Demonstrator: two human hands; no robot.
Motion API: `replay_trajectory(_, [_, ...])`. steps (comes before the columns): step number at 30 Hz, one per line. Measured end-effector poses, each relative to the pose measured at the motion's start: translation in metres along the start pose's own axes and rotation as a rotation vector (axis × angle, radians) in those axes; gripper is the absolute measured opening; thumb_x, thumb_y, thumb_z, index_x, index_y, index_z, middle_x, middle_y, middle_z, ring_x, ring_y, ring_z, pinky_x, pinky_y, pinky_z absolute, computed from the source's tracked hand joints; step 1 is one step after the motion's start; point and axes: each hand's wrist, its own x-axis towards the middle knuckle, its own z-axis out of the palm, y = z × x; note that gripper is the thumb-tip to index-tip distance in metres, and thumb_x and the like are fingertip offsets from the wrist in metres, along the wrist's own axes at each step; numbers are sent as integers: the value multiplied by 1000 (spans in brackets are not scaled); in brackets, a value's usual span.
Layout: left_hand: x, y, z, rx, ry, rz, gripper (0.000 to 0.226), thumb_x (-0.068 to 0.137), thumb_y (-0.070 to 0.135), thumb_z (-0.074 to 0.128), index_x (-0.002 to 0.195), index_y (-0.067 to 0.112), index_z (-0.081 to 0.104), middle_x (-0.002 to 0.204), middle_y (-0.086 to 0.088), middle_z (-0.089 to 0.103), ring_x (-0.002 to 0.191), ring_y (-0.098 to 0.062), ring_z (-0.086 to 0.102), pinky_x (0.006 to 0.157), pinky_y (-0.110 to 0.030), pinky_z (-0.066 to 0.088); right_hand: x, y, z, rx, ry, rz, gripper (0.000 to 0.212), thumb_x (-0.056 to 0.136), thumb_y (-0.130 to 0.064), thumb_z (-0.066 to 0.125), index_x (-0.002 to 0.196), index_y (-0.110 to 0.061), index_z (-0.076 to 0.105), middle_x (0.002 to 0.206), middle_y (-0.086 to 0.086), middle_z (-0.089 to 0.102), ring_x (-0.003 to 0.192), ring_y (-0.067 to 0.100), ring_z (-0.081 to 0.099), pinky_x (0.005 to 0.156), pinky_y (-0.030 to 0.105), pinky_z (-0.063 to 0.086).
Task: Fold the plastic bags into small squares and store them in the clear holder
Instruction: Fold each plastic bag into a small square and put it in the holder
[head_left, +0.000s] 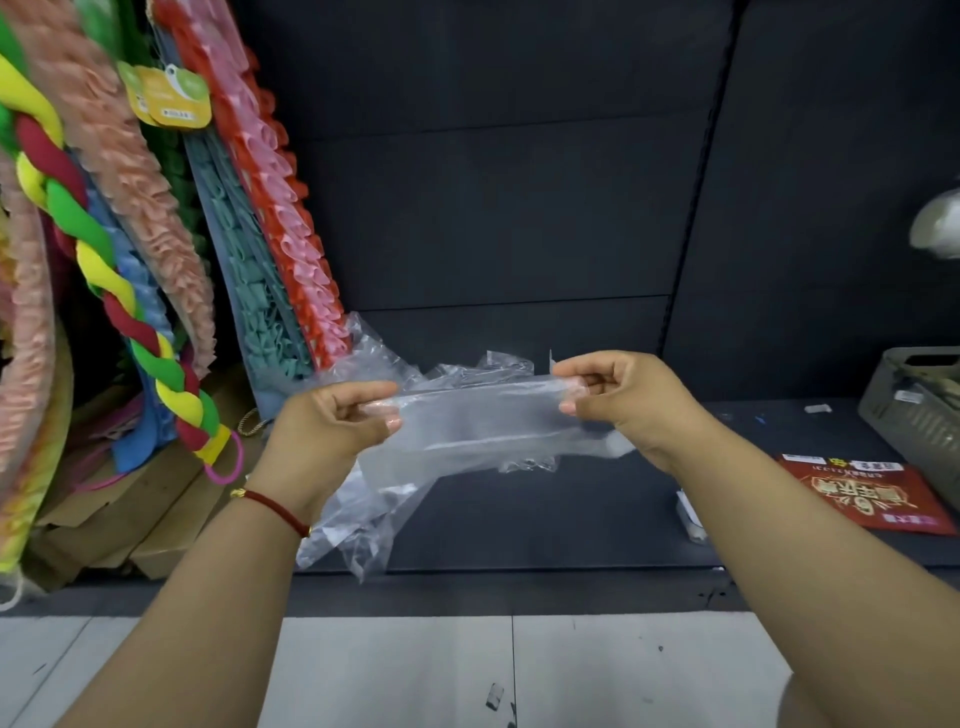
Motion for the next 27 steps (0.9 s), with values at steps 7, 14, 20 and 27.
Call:
replay_trajectory(7, [0,1,-1,106,88,77,17,78,6,78,87,20,72,74,2,61,64,-5,51,59,-11,45,3,2,3,-215,121,-90,16,82,-8,76,89,-22,72,93,13,70,67,9,56,59,10,48])
replay_trajectory(14, [1,8,-7,49,76,163,13,86,13,71,75,19,67,100,2,61,90,-11,55,88,-24,45,-1,-3,6,-174,119,-223,19,88,-11,67,73,-22,61,104,-5,59,93,4,56,81,11,44])
replay_trajectory(20, [-10,9,14,-82,148,269,14,99,10,52,86,16,54,66,4,62,63,-10,58,64,-19,51,-12,-7,18,-122,146,-247,17,101,-22,44,85,-22,44,76,-7,54,67,4,44,60,12,38])
replay_trajectory(27, [-7,4,20,-25,312,334,12,98,21,55,87,23,51,52,4,50,38,-3,40,39,-18,35,-13,-9,25,-153,233,-270,8,102,-23,44,94,-20,44,69,-6,49,55,-6,45,53,10,38])
